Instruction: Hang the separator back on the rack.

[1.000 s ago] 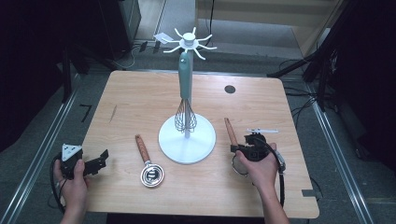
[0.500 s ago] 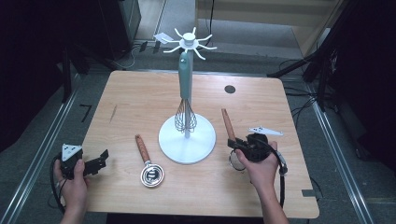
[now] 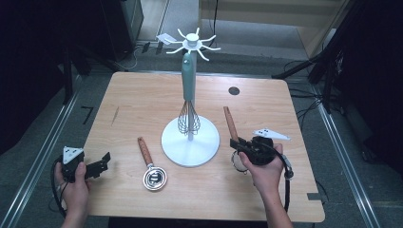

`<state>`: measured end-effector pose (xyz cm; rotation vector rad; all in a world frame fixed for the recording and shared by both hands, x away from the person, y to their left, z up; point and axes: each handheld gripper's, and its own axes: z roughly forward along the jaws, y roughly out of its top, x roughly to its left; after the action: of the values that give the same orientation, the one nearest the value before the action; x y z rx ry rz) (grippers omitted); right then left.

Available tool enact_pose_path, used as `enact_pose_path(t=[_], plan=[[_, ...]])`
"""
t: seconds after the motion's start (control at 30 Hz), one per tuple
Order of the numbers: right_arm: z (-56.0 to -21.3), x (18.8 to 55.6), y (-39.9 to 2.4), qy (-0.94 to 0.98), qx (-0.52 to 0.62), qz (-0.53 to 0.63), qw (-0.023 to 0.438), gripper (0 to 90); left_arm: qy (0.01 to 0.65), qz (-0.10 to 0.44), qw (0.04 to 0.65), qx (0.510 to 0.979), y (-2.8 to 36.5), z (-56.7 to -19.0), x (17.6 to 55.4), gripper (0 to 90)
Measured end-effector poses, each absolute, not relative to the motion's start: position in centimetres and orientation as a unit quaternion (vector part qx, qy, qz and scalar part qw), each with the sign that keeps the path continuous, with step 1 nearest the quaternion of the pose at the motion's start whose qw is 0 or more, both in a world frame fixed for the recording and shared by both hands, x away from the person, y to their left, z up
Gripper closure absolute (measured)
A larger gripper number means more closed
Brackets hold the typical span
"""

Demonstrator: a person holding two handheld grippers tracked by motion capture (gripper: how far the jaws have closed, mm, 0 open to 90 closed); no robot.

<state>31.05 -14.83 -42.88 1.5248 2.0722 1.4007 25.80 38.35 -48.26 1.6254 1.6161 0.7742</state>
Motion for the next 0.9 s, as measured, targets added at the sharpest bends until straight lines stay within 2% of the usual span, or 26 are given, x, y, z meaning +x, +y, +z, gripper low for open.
enact_pose_path(t=[0.9], plan=[[-40.7,29.5,-13.7,0.703,0.473,0.514,0.133,70.9,0.625,0.3,0.352,0.629,38.3,-48.3,25.8,2.7]])
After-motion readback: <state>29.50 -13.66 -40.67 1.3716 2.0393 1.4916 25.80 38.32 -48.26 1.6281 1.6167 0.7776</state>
